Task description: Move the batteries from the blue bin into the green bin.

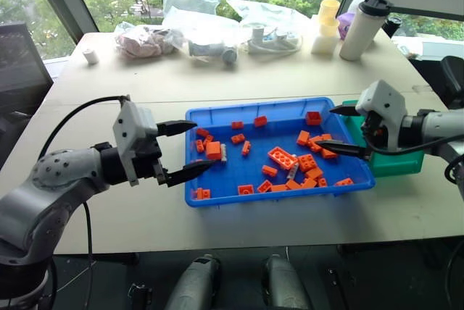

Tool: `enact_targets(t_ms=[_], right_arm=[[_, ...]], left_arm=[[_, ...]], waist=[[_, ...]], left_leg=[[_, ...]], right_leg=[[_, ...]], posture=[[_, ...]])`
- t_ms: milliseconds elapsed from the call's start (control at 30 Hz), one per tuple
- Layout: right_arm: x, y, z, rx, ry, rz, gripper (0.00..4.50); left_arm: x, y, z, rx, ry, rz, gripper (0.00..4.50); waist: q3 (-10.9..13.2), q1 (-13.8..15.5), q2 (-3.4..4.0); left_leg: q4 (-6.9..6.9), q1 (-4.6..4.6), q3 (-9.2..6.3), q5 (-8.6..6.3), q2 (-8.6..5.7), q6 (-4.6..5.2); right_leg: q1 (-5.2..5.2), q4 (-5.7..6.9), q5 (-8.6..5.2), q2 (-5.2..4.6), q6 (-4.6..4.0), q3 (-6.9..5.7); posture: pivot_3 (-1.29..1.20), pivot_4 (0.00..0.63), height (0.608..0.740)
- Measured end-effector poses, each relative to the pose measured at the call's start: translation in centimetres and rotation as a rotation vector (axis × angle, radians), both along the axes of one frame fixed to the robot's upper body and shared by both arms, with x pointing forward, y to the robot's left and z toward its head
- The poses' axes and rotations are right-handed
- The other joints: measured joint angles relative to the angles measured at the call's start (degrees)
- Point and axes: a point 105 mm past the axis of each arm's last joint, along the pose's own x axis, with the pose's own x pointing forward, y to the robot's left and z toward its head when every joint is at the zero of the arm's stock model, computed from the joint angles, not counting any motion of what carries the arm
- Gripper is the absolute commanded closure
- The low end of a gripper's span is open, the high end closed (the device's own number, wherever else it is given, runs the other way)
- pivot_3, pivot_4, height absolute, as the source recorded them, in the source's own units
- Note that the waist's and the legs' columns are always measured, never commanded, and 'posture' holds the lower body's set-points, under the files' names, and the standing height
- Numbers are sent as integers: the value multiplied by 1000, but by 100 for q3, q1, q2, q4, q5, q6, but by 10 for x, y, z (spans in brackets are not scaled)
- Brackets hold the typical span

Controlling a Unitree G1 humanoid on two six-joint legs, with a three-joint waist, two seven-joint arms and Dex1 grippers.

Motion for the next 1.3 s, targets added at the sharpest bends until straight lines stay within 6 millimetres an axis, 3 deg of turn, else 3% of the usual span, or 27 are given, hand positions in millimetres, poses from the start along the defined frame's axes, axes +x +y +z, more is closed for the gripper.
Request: enact_targets(t_ms=[467,800,933,1300], right_arm=[[0,2,-2,0,7,7,100],[-1,20,-10,3,29,73,100],[1,42,-9,10,21,168,100],[13,142,-42,93,128,462,100]], left_arm=[[3,1,3,-1,-7,7,0],[4,1,4,0,-10,8,0],[4,1,4,1,-8,7,0],[18,21,4,21,-21,103,0]], waist=[[0,0,0],[0,-1,0],[0,-18,0],[0,-48,-2]], left_leg=[[0,0,0,0,0,0],[0,0,0,1,0,-3],[-1,2,-1,2,2,-4],[-2,1,-5,15,0,-25]], right_leg=[[0,0,0,0,0,0],[0,0,0,0,0,0],[-1,1,0,2,0,0],[-4,2,0,5,0,-1]], posture=[[0,150,740],[0,150,740],[0,150,740],[0,150,740]])
